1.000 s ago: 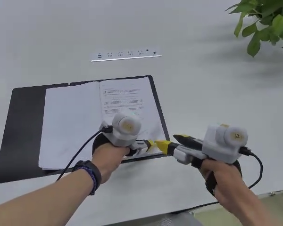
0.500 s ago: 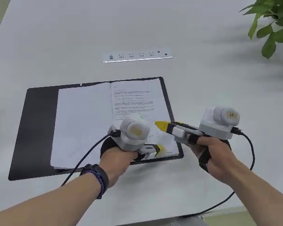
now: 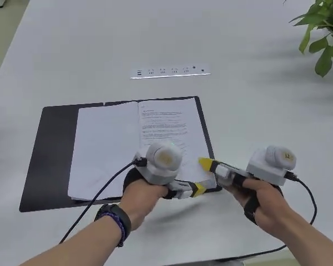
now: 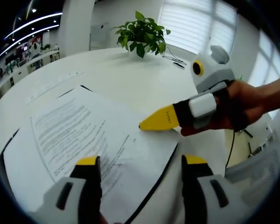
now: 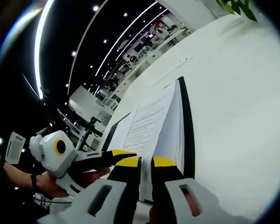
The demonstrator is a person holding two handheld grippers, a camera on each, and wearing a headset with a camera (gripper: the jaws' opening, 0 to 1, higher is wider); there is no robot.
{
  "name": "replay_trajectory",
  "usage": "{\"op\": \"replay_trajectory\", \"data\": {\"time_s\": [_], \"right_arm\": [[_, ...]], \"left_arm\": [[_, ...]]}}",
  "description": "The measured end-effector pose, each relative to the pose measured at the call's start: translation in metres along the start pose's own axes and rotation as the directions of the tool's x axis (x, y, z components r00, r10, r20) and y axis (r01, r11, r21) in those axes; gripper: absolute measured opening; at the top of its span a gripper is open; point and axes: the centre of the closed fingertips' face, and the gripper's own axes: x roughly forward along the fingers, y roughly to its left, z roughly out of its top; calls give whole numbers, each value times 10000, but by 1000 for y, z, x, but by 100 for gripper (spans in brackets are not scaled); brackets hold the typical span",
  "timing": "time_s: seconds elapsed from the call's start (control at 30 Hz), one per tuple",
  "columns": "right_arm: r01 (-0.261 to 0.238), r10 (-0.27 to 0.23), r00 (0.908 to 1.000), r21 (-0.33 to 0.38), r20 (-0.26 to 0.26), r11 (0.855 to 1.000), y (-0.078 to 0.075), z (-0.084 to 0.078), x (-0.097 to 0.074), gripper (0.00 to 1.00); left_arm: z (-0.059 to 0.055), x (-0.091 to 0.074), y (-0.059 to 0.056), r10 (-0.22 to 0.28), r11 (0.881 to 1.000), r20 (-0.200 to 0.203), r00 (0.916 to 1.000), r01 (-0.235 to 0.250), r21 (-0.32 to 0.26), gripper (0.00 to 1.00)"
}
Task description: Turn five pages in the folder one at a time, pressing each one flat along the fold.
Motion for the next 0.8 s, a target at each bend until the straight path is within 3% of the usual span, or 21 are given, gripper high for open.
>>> {"op": "replay_trajectory", "data": {"time_s": [0.1,0.2,0.3,0.57,0.8], "right_arm": [[131,-132,9999,604,2,9981,-2,-5,1,0],[-169,127,9993,1229,349,9923,3,-2,0,0],[-127,87,9994,1217,330,9925,6,-1,1,0],[-389,342,9986,1206,402,9919,22,7,4,0],[-666,618,9969,1034,490,9924,42,14,11,0]], "left_arm": [[-2,-12,-3,25,9999,94,10000,-24,-159,71],[-9,-24,-4,115,9998,118,9999,-113,-189,72],[-16,-39,1,314,9991,170,9994,-309,-295,73],[-19,-76,20,1015,9945,515,9935,-1000,-299,73],[-20,-106,37,1649,9847,964,9816,-1584,-720,73]]}}
